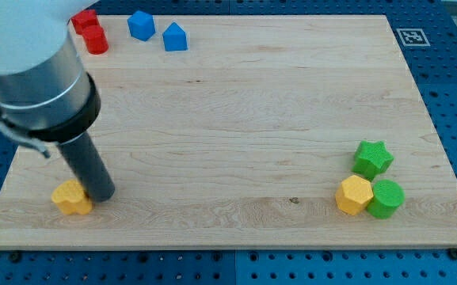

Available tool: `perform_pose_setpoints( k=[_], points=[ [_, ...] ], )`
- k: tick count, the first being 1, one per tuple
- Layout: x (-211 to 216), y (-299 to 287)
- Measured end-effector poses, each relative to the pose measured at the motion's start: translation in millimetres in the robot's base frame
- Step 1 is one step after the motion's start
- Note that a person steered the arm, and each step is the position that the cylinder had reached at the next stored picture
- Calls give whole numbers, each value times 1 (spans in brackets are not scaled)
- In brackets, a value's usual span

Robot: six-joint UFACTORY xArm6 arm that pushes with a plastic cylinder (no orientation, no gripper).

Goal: Slide the green circle and hexagon to the bottom right side of the board

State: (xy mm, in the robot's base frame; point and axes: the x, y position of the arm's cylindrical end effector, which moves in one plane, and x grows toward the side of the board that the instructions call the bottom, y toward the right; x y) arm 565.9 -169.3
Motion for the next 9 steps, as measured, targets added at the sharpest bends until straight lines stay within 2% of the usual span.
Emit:
perform_pose_setpoints(
  k=[2, 3, 4, 5, 7, 8, 9],
  points=[
    [13, -18],
    [8, 30],
    [-24, 90],
    [-45, 114],
    [-46, 124],
    [-36, 166],
    [-5, 212]
  ],
)
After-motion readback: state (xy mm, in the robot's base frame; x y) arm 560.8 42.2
